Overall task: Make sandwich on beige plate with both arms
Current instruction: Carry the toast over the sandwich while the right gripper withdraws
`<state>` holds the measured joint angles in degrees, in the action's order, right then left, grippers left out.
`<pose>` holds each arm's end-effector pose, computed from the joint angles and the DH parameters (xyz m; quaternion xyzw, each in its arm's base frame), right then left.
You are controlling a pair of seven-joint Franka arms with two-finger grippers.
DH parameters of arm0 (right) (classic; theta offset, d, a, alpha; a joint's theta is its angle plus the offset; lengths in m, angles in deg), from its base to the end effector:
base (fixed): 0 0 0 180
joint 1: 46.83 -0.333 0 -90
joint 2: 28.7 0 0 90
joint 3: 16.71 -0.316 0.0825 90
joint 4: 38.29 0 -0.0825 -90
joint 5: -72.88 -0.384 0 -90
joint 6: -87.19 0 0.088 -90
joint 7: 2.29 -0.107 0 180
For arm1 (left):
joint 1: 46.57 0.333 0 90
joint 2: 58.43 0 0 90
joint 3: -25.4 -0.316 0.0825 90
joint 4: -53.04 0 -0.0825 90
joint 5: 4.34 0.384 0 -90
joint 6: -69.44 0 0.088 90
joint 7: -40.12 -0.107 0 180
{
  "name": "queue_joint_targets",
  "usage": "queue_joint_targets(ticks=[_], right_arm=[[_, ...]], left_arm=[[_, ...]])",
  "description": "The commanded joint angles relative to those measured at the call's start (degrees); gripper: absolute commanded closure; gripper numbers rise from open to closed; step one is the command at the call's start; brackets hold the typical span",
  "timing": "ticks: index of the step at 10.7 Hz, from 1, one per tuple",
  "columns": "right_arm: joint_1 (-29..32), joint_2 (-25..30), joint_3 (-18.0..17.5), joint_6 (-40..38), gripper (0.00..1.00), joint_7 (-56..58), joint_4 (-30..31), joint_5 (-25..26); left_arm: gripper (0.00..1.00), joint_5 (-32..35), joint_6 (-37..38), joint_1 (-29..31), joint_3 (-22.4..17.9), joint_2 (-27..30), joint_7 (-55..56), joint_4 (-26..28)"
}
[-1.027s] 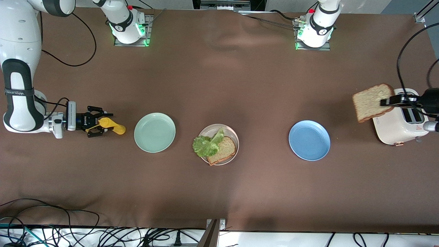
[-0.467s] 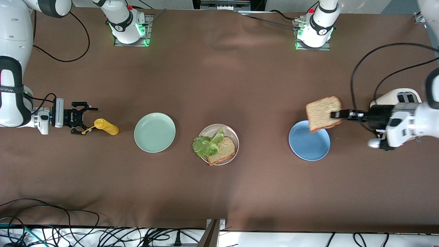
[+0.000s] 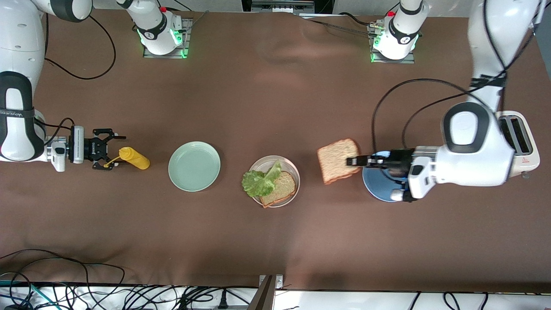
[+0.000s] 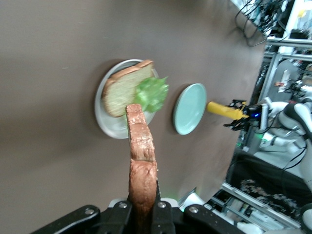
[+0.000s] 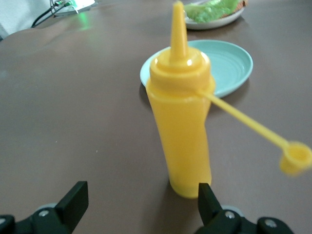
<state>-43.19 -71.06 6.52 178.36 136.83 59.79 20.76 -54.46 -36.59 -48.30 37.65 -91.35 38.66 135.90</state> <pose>0.5704 -0.1790 0.1650 -0.6453 -0.6273 -0.2249 0.3734 0.6761 -0.2009 0.3798 0.8895 0.0402 -0.1218 0.4386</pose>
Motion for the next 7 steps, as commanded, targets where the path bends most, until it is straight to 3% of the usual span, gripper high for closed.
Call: queue_joint_targets(ticks=[1,7], right_arm=[[0.57,3.41,1.03,1.37,0.00,-7.32,0.45,4.73],[1.02,16.41,-0.19,3.75,0.00,-47.36,1.41,23.43]], left_arm=[[1.00,-6.19,-8.70,-6.32,-0.56,-1.79,0.84,1.07],[1.00,-15.95,-22.45,-13.20,-0.56,-9.70,-0.39,-1.21]])
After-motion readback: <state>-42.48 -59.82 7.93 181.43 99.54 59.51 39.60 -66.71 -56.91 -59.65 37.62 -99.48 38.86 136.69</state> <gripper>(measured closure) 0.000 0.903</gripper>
